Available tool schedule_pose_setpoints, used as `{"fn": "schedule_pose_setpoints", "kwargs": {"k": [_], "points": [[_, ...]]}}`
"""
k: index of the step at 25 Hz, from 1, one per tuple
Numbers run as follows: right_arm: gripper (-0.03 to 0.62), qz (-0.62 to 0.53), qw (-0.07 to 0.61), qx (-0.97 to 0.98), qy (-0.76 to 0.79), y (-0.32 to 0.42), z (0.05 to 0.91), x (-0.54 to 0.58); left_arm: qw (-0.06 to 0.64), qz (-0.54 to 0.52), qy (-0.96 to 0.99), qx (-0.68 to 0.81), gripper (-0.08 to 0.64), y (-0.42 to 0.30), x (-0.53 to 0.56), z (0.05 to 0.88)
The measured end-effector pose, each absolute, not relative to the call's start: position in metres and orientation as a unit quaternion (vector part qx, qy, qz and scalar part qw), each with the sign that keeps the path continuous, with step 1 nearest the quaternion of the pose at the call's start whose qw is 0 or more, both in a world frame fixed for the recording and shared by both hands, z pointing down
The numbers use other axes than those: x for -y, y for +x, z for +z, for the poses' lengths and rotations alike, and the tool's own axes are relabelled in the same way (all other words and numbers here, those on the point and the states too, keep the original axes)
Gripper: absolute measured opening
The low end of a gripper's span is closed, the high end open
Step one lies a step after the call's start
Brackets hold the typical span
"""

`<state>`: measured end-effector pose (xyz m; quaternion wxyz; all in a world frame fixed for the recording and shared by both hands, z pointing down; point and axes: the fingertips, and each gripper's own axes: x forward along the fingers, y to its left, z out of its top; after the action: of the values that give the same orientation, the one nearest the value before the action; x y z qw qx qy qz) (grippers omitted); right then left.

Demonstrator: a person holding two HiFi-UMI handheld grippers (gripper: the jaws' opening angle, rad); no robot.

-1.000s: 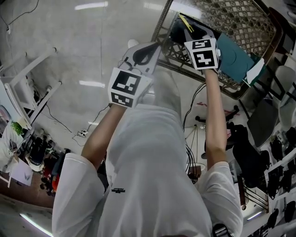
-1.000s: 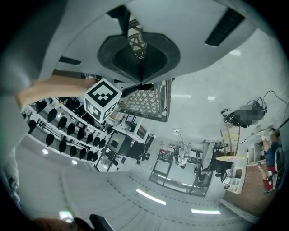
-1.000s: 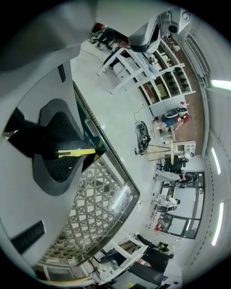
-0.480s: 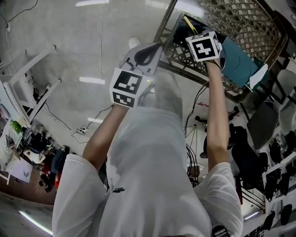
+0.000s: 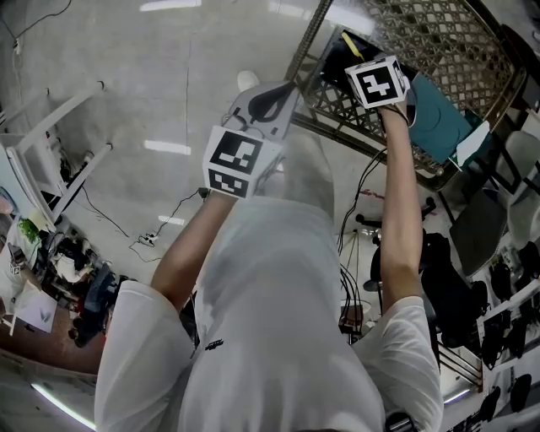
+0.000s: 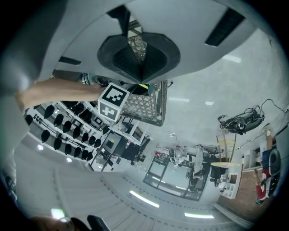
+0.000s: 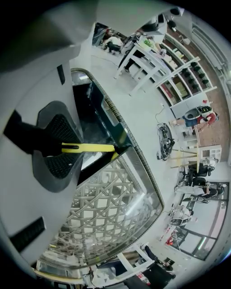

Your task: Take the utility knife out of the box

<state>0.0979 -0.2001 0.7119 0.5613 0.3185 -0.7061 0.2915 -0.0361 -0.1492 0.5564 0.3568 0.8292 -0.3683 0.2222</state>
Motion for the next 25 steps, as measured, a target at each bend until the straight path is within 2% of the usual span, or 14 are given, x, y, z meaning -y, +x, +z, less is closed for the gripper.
{"fn": "schedule_pose_setpoints", "kwargs": {"k": [7, 11, 25], "points": [[0.054, 0.283, 0.558, 0.712, 0.319, 0.097, 0.711, 0.201, 0.349, 0.224, 0.834, 0.365, 0.002, -0.038, 0.146, 0.555], [0.052, 0.289, 0.534, 0.715, 0.347, 0.096, 0.696, 0.197, 0.344, 0.221, 0.837, 0.365, 0.002, -0.041, 0.141, 0.550], [0.054, 0.209, 0.425, 0.759, 0.447, 0.099, 0.558, 0.182, 0.316, 0.209, 0.849, 0.367, 0.002, -0.045, 0.119, 0.498]]}}
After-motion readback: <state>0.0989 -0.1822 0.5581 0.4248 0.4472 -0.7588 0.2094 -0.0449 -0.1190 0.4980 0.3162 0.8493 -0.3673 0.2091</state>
